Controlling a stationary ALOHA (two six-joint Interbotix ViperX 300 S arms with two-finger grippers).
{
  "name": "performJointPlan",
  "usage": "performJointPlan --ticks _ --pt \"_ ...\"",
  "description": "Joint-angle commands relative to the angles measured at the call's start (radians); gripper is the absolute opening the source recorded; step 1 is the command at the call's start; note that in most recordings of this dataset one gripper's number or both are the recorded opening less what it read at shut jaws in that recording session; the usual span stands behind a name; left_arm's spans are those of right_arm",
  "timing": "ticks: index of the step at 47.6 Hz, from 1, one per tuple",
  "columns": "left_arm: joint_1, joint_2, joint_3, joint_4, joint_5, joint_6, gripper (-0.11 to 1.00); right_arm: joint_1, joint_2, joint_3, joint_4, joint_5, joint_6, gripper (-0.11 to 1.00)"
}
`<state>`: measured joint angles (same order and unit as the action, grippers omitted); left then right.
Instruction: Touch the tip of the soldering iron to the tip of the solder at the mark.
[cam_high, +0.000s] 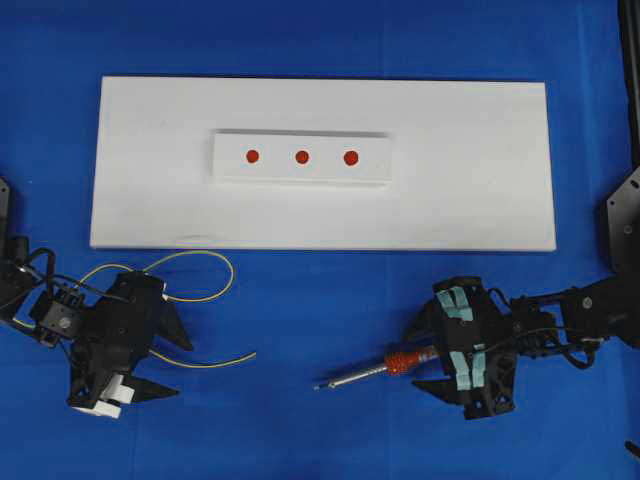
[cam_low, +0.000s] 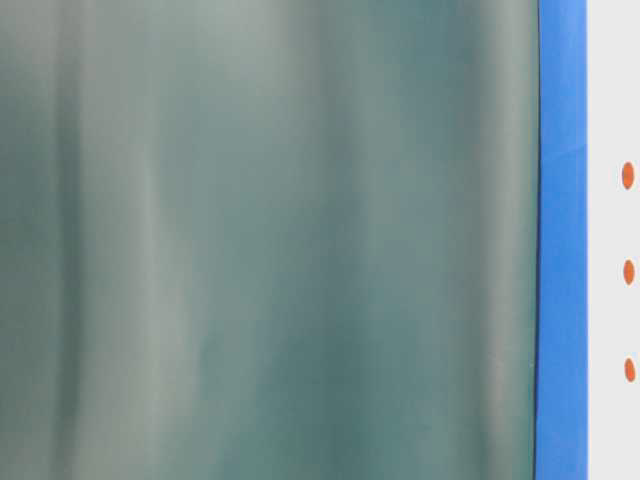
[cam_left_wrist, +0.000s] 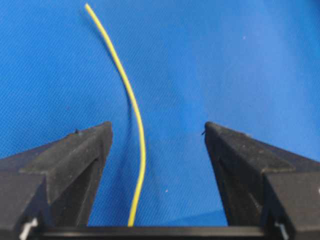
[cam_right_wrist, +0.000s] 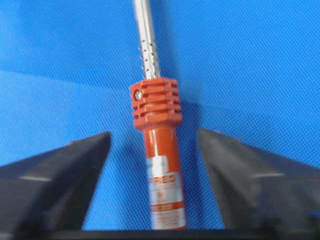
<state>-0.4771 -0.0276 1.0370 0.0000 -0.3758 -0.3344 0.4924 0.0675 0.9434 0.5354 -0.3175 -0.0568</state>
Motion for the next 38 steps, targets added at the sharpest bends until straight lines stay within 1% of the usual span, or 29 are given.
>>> performJointPlan --ticks 1,3,4,10,13,16,21,27,31,38 --pt "-0.003 -0.058 -0.02 -0.002 0.032 0.008 0.68 -0.011 -0.051 -0.012 0.002 -0.005 -0.006 0.82" --pt "-0.003 -0.092 -0.023 0.0 0.064 0.012 0.68 -0.018 -0.077 -0.009 0.002 -0.002 -0.008 0.91" --pt "-0.003 -0.107 -0.023 0.0 0.08 0.015 0.68 -0.021 -0.091 -0.008 0.002 0.0 -0.009 0.92" --pt "0.005 -0.222 -0.028 0.0 0.192 0.032 0.68 -0.055 -0.209 0.003 -0.005 0.037 -0.035 0.84" --pt "0.011 -0.279 -0.028 0.0 0.239 0.043 0.68 -0.072 -0.272 0.005 -0.006 0.061 -0.058 0.85" --pt "0.021 -0.339 -0.029 0.002 0.285 0.054 0.68 -0.094 -0.342 0.009 -0.011 0.091 -0.095 0.85" --pt "0.057 -0.448 -0.023 0.002 0.342 0.078 0.68 -0.133 -0.443 0.02 -0.011 0.126 -0.153 0.85" --pt "0.12 -0.566 0.008 0.003 0.362 0.118 0.68 -0.219 -0.583 0.052 -0.011 0.156 -0.221 0.85" --pt "0.173 -0.646 0.041 0.003 0.365 0.15 0.68 -0.278 -0.666 0.08 -0.011 0.172 -0.25 0.85" --pt "0.264 -0.796 0.077 0.003 0.388 0.225 0.68 -0.397 -0.844 0.129 -0.026 0.264 -0.305 0.84"
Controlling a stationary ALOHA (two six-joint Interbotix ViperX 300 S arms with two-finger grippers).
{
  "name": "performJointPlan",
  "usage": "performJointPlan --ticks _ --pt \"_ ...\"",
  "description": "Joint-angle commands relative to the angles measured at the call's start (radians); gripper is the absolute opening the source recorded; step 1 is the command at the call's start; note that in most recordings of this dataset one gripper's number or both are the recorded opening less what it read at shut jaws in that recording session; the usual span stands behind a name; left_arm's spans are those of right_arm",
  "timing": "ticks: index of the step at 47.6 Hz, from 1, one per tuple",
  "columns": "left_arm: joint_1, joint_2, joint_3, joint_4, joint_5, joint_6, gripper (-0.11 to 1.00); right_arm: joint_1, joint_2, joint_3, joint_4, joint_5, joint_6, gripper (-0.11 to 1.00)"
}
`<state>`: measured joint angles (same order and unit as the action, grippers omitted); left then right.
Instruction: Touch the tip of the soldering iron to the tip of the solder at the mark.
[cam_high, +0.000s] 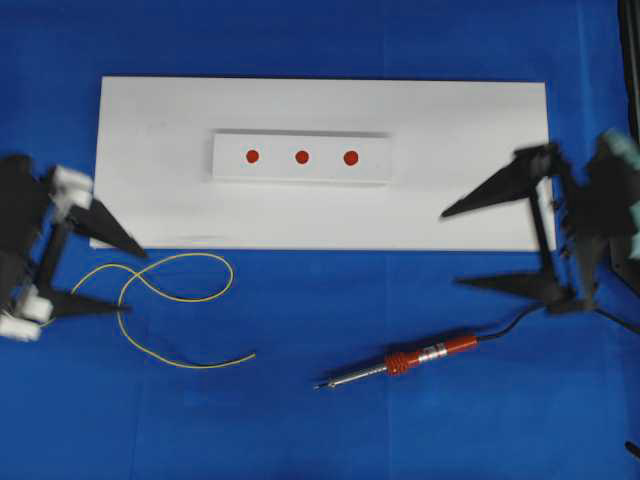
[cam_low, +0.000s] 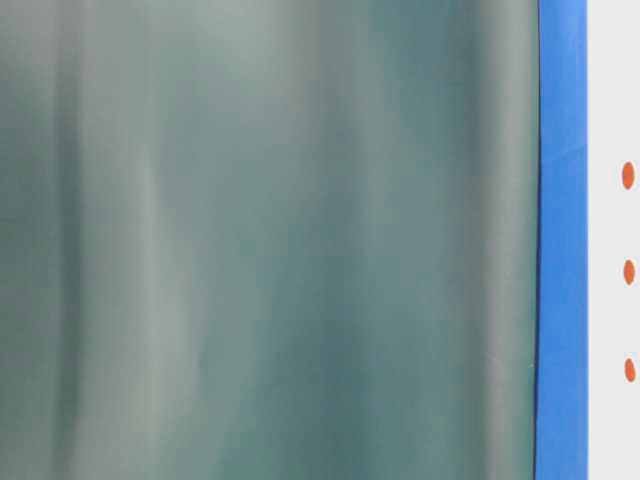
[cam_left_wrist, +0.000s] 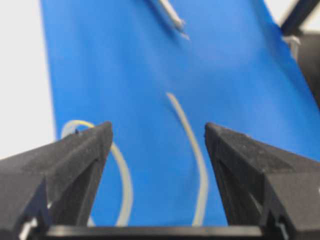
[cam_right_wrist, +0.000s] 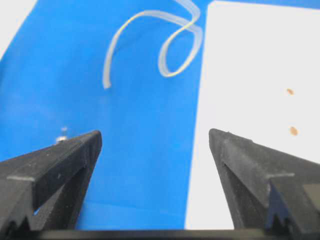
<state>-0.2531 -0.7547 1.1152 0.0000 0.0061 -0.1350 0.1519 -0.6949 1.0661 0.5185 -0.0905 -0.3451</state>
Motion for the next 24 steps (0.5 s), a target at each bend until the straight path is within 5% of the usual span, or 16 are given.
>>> performJointPlan --ticks 1,10,24 --pt "0.049 -0.092 0.003 0.003 0.011 0.04 0.68 -0.072 -0.103 0.012 -0.011 0.048 -0.025 0.84" --pt "0.149 -0.267 0.051 0.003 0.064 0.127 0.68 -0.207 -0.241 0.074 -0.032 0.132 -0.034 0.84" --pt "0.258 -0.403 0.164 0.003 0.109 0.138 0.68 -0.348 -0.321 0.201 -0.041 0.152 -0.034 0.84"
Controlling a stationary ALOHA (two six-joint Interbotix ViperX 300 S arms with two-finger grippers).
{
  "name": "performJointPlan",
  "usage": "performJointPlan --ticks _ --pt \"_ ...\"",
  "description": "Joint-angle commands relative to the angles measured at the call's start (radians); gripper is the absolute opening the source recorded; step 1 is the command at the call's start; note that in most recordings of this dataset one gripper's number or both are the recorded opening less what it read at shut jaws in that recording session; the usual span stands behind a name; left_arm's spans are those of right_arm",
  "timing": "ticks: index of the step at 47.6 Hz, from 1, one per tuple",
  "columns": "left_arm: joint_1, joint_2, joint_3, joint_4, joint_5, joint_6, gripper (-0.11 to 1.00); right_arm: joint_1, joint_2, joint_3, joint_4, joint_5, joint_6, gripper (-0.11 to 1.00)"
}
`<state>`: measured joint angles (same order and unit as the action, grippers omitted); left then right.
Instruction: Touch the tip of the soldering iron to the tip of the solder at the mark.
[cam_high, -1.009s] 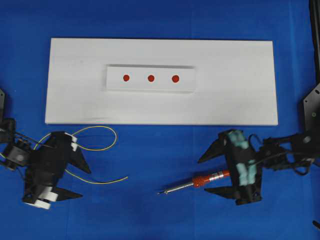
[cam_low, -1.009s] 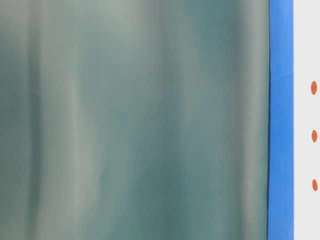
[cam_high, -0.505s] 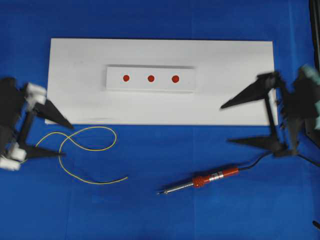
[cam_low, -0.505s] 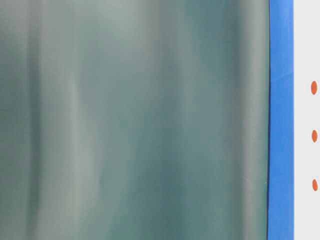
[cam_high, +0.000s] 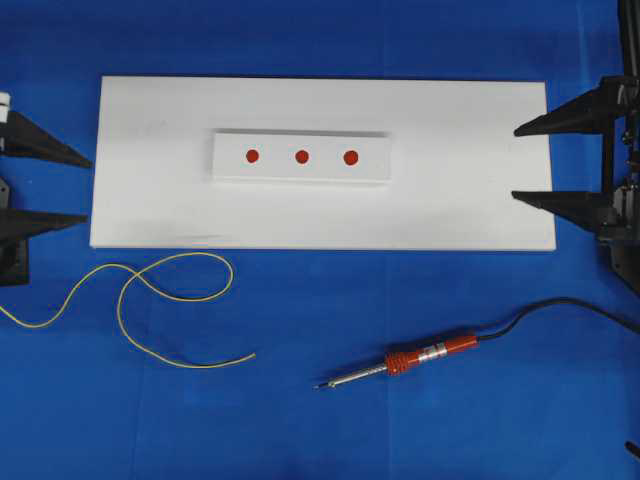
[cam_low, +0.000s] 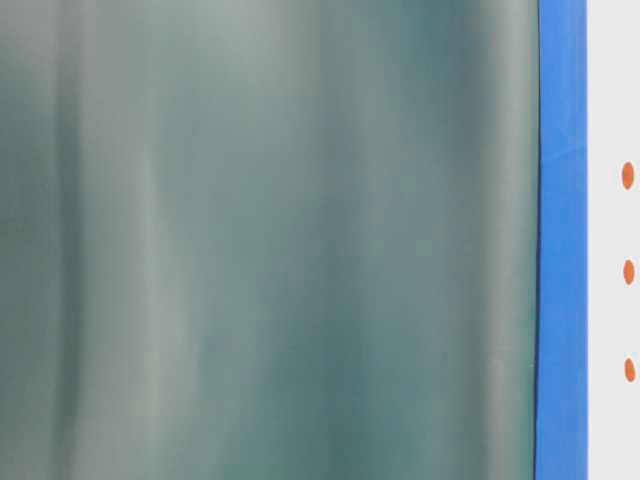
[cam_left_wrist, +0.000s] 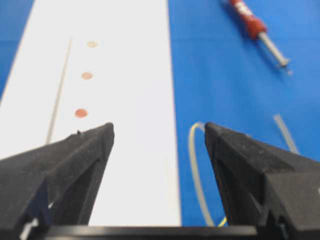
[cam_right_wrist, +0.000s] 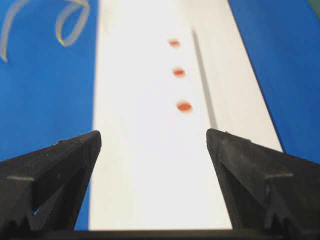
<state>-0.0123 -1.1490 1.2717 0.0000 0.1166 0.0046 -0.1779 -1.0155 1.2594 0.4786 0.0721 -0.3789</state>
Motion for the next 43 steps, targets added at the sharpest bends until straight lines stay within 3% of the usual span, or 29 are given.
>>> performJointPlan --ticks 1,10,43 --pt "0.02 -0.014 0.015 0.003 0.0 -0.002 0.68 -0.02 0.0 0.018 0.0 -0.018 -0.002 0.84" --pt "0.026 -0.025 0.075 0.003 -0.009 -0.015 0.68 -0.021 0.023 0.063 0.003 -0.083 0.006 0.82" --pt "0.025 -0.029 0.077 0.003 -0.015 -0.018 0.67 0.031 0.038 0.064 0.005 -0.097 0.008 0.78"
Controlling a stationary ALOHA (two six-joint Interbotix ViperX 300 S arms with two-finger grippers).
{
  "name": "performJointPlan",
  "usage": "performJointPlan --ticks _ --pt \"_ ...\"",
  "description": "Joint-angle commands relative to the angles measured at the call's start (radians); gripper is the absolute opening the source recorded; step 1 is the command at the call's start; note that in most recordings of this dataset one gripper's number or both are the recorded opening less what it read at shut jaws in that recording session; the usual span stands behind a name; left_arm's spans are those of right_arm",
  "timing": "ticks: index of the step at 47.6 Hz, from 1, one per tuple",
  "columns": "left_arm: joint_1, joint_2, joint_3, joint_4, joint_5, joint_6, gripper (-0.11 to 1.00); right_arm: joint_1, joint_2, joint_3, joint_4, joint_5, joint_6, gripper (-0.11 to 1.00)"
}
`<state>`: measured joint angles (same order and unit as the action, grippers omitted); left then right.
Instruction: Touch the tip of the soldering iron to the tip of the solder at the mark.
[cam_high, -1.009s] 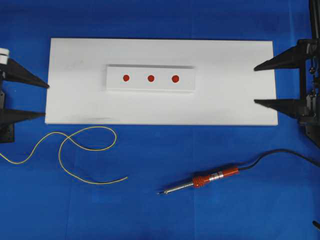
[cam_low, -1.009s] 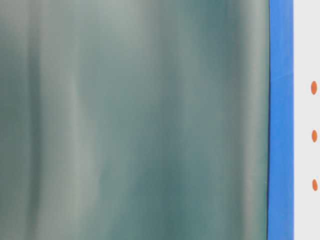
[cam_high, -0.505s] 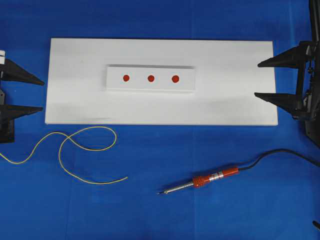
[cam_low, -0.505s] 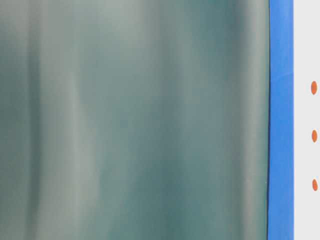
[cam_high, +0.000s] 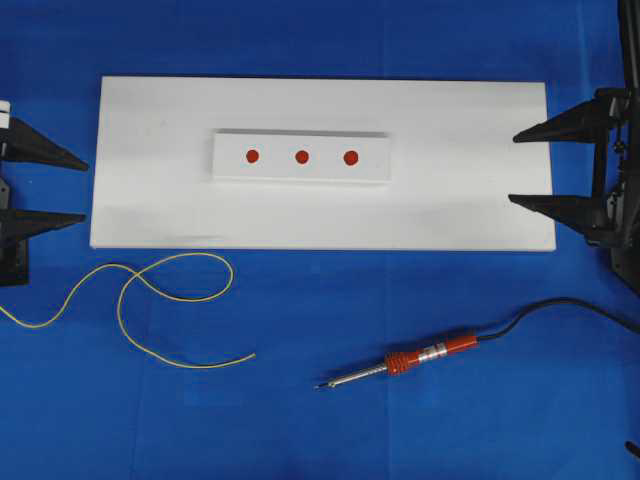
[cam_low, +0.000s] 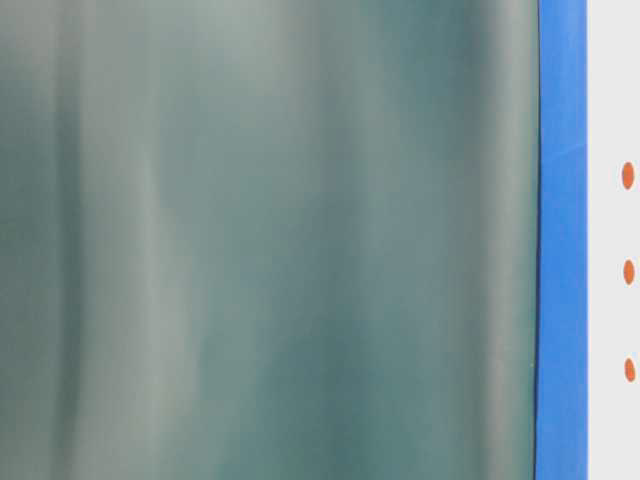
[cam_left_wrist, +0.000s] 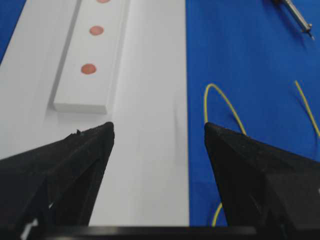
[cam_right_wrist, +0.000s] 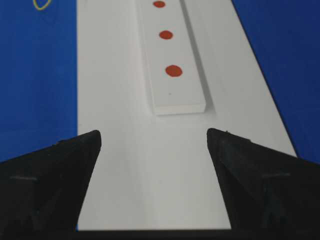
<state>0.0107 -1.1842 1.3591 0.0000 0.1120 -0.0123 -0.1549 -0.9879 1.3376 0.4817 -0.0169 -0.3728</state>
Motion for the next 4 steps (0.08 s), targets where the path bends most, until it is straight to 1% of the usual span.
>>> performJointPlan --ticks 1,4 --pt "0.002 0.006 -0.011 0.003 -0.009 -0.002 0.67 0.008 0.011 -0.014 0.002 -0.008 0.002 0.78" --pt "0.003 0.006 -0.011 0.003 -0.009 -0.002 0.67 0.009 0.011 -0.012 0.003 -0.008 0.003 0.78"
